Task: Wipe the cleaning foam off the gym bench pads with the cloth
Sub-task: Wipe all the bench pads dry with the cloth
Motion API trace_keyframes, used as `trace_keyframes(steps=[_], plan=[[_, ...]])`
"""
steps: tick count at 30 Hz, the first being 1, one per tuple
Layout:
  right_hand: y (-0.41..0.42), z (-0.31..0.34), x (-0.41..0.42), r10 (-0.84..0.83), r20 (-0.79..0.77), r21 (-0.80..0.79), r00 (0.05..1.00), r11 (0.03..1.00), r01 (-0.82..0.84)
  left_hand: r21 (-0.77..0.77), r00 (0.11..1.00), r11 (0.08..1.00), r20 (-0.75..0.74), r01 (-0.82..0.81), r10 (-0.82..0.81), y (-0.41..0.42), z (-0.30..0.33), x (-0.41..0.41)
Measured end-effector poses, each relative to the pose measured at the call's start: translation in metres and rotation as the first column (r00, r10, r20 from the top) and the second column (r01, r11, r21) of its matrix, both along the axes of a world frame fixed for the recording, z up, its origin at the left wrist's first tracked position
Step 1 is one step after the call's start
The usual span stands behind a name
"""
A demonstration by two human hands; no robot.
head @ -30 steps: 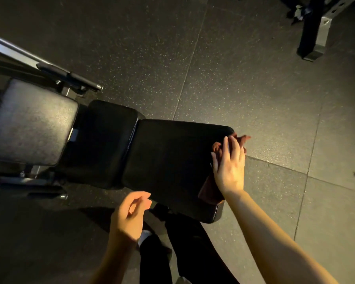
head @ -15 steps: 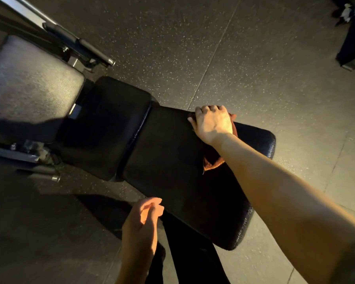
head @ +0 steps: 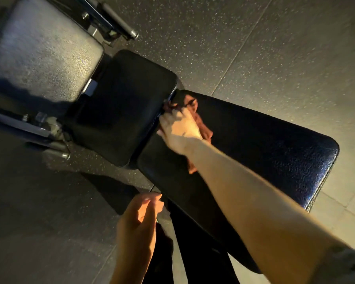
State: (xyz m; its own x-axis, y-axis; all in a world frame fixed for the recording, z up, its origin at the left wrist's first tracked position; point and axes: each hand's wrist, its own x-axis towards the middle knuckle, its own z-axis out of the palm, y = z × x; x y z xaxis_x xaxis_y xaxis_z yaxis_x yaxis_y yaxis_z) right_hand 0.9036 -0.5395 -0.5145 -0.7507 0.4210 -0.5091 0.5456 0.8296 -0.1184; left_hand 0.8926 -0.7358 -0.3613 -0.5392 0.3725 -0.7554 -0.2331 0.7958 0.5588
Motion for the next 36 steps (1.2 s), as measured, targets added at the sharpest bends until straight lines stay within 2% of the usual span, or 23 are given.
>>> trace_keyframes(steps=[4,7,8,9,11,14,16,18,21,23,24,26,28,29,30,32,36], plan=[[-0.086,0.021,0.008,0.105,-0.098,-0.184,0.99,0.975,-0.121,0.017,1.0,1.0,0.005,0.013,-0.013,-0.009,0.011,0.001],[-0.13,0.034,0.032,0.336,-0.071,-0.195,0.939,0.919,-0.344,0.017,1.0,1.0,0.023,-0.007,0.007,-0.023,0.023,-0.002],[-0.134,0.034,0.041,0.359,-0.037,-0.161,0.933,0.919,-0.36,0.014,1.0,1.0,0.022,-0.008,0.008,-0.03,0.027,-0.005],[-0.133,0.037,0.05,0.314,-0.003,-0.093,0.949,0.945,-0.313,0.024,1.0,1.0,0.014,0.002,-0.002,-0.038,0.031,-0.009],[-0.117,0.054,0.069,0.117,0.018,0.065,0.993,0.991,-0.118,0.038,0.999,0.998,0.01,0.046,-0.046,-0.055,0.041,-0.018],[-0.083,0.09,0.098,-0.174,0.006,-0.1,0.985,0.98,0.173,0.056,0.996,0.995,0.04,0.076,-0.079,-0.077,0.062,-0.03],[-0.072,0.119,0.116,-0.329,0.045,-0.017,0.943,0.944,0.33,0.066,0.994,0.994,0.063,0.082,-0.086,-0.089,0.076,-0.036],[-0.078,0.14,0.131,-0.416,0.065,0.033,0.907,0.909,0.415,0.074,0.99,0.992,0.091,0.105,-0.112,-0.1,0.088,-0.04],[-0.102,0.172,0.15,-0.497,0.074,-0.003,0.865,0.867,0.498,0.096,0.98,0.986,0.132,0.136,-0.148,-0.114,0.101,-0.034],[-0.118,0.2,0.16,-0.655,0.006,-0.155,0.756,0.746,0.648,0.138,0.981,0.978,0.098,0.154,-0.169,-0.119,0.108,-0.029],[-0.128,0.216,0.165,-0.747,-0.029,-0.25,0.664,0.649,0.719,0.177,0.979,0.969,0.077,0.171,-0.187,-0.12,0.111,-0.025],[-0.151,0.25,0.174,-0.925,-0.046,-0.457,0.376,0.355,0.816,0.228,0.967,0.948,0.075,0.223,-0.245,-0.118,0.125,-0.018],[-0.175,0.286,0.178,-0.999,0.036,-0.679,0.022,-0.008,0.734,0.26,0.957,0.931,0.074,0.255,-0.282,-0.116,0.138,-0.01],[-0.187,0.302,0.181,-0.991,0.07,-0.754,-0.115,-0.127,0.644,0.272,0.95,0.922,0.068,0.277,-0.305,-0.115,0.144,-0.005],[-0.198,0.318,0.184,-0.973,0.095,-0.807,-0.209,-0.198,0.557,0.289,0.941,0.909,0.063,0.301,-0.332,-0.114,0.151,0.001],[-0.213,0.349,0.188,-0.948,0.13,-0.879,-0.29,-0.245,0.409,0.333,0.916,0.869,0.038,0.365,-0.399,-0.111,0.165,0.012],[-0.228,0.4,0.2,-0.968,0.142,-0.946,-0.206,-0.194,0.261,0.451,0.84,0.741,-0.039,0.498,-0.541,-0.097,0.201,0.028]])
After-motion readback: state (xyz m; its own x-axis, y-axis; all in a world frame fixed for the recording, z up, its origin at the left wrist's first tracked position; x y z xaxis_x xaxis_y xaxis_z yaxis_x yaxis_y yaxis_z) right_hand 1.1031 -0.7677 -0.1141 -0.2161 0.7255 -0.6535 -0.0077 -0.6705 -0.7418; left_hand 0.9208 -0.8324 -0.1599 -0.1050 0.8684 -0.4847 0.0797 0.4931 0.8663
